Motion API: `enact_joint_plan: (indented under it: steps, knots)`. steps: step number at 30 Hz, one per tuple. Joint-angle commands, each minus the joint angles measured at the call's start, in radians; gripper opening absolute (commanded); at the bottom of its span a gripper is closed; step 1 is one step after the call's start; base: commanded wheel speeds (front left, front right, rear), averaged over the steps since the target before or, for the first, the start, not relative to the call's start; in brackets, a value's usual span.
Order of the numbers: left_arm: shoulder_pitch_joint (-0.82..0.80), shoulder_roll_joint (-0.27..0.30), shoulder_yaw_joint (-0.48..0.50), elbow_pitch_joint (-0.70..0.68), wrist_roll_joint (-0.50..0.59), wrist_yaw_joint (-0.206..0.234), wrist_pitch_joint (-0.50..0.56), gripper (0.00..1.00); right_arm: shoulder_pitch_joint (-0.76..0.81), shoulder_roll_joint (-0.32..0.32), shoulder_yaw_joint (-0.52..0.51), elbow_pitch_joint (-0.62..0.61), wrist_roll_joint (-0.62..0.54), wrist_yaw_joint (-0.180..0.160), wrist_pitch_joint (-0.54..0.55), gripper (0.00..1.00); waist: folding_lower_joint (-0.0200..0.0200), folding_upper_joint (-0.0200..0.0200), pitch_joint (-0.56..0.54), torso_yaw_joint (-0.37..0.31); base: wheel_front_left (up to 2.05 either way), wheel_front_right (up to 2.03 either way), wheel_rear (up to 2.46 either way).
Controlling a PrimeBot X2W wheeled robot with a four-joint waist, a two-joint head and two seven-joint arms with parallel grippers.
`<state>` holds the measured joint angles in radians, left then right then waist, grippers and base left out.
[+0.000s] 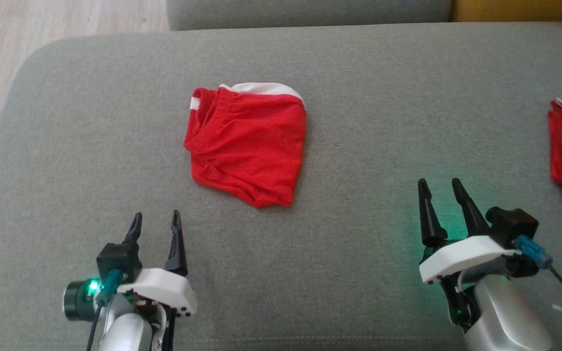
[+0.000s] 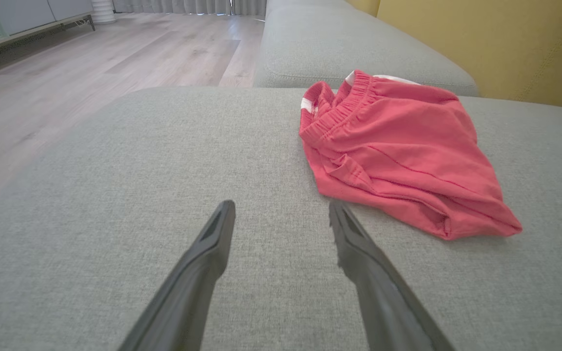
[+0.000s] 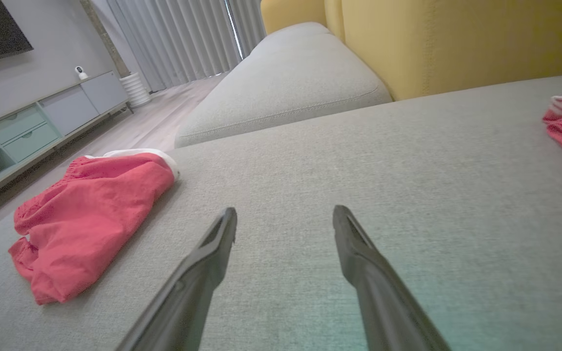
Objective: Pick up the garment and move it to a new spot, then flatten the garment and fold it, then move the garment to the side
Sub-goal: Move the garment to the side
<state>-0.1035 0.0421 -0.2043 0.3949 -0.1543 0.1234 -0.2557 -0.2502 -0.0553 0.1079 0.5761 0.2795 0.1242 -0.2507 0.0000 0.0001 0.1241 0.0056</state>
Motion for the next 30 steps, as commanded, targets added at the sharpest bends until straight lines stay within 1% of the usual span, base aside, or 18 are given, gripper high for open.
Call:
enact_joint_plan:
  steps: [1,6,9,13,20,23,26,27,28,29,30]
  knots:
    - [-0.026,0.008,0.026,-0.036,-0.009,0.001,-0.006,1.00,-0.023,0.005,0.033,-0.027,-0.002,0.007,-0.011,1.00,0.0000,-0.0001,0.011,0.014,0.00,0.00,0.00]
    - [-0.040,0.008,-0.011,-0.047,-0.027,-0.003,-0.006,1.00,-0.072,0.005,0.081,-0.004,0.002,0.007,-0.011,1.00,0.0000,-0.0001,0.048,0.065,0.00,0.00,0.00]
    - [-0.052,0.008,-0.037,-0.053,-0.057,-0.003,-0.006,1.00,-0.126,0.005,0.134,0.027,0.012,0.007,-0.008,1.00,0.0000,-0.0001,0.073,0.110,0.00,0.00,0.00]
    - [-0.065,0.008,-0.078,-0.064,-0.076,0.001,-0.006,1.00,-0.202,0.005,0.166,0.080,0.003,0.007,0.002,1.00,0.0000,-0.0001,0.101,0.179,0.00,0.00,0.00]
    - [-0.089,0.008,-0.131,-0.075,-0.097,0.009,-0.006,1.00,-0.310,0.005,0.163,0.197,-0.026,0.007,0.028,1.00,0.0000,-0.0001,0.147,0.290,0.00,0.00,0.00]
    - [-0.085,0.008,-0.135,-0.076,-0.128,0.016,-0.006,1.00,-0.342,0.005,0.145,0.252,-0.040,0.007,0.037,1.00,0.0000,-0.0001,0.162,0.318,0.00,0.00,0.00]
    - [-0.087,0.008,-0.139,-0.076,-0.151,0.019,-0.006,1.00,-0.364,0.005,0.144,0.303,-0.037,0.007,0.054,1.00,0.0000,-0.0001,0.173,0.331,0.00,0.00,0.00]
    - [-0.087,0.008,-0.140,-0.076,-0.154,0.018,-0.006,1.00,-0.369,0.005,0.152,0.315,-0.037,0.007,0.058,0.81,0.0000,-0.0001,0.176,0.332,0.00,0.00,0.00]
    - [-0.088,0.008,-0.141,-0.077,-0.152,0.017,-0.006,1.00,-0.373,0.005,0.159,0.327,-0.035,0.007,0.063,0.35,0.0000,-0.0001,0.179,0.332,0.00,0.00,0.00]
    - [-0.090,0.008,-0.141,-0.078,-0.151,0.017,-0.006,1.00,-0.377,0.005,0.167,0.334,-0.029,0.007,0.061,0.00,0.0000,-0.0001,0.181,0.329,0.00,0.00,0.00]
    - [-0.092,0.008,-0.141,-0.079,-0.149,0.018,-0.006,1.00,-0.380,0.005,0.179,0.337,-0.026,0.007,0.056,0.00,0.0000,-0.0001,0.181,0.323,0.00,0.00,0.00]
